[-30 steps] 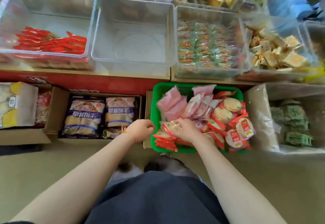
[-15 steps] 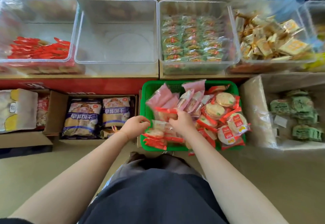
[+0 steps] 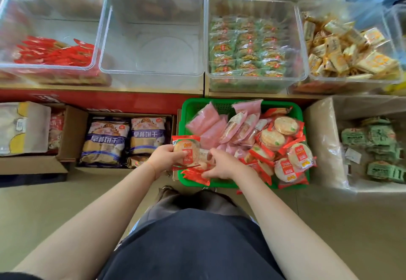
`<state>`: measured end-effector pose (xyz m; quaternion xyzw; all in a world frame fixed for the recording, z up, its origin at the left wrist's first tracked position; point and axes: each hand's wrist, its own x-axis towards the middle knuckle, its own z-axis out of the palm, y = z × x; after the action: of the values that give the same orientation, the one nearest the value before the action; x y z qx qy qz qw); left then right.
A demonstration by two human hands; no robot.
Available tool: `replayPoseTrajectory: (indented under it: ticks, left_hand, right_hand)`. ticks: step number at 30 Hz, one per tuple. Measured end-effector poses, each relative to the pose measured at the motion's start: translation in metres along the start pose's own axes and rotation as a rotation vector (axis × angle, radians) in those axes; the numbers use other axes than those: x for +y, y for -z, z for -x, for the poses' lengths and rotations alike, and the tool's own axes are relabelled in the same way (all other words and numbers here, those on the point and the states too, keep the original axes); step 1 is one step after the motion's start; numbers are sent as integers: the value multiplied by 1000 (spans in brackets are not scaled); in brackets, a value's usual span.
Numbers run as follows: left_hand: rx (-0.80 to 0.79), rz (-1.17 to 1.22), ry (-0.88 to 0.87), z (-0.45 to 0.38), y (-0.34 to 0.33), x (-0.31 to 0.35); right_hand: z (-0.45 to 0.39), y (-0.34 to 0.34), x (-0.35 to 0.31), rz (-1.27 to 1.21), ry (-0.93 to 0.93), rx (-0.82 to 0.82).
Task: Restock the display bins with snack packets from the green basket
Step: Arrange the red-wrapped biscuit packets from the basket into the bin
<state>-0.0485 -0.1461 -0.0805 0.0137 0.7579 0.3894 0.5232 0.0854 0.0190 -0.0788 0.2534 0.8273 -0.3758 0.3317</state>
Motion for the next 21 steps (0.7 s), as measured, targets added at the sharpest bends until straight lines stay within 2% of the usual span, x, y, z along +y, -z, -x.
replayPoseTrajectory:
  ticks: [3,6,8,16,19,21]
  left_hand:
    - [-1,15,7,2,1,-5]
    - [-12,29,26,3,1,-7]
    - [-24,52,32,4,1,-4]
    - [18,84,46,3,6,2]
    - [-8,101,25,5,5,7]
    - [-62,135,-12,8,1,16]
  right_hand:
    - [-5,-12,7,227,-37,1]
    - [-2,-13,10,243,-44,63]
    - [0,-7,10,166,-47,160]
    - [11,43,-4,-530,-22,556]
    - [14,54,-5,-951,6,491]
    - [15,55,-3,-1062,60,407]
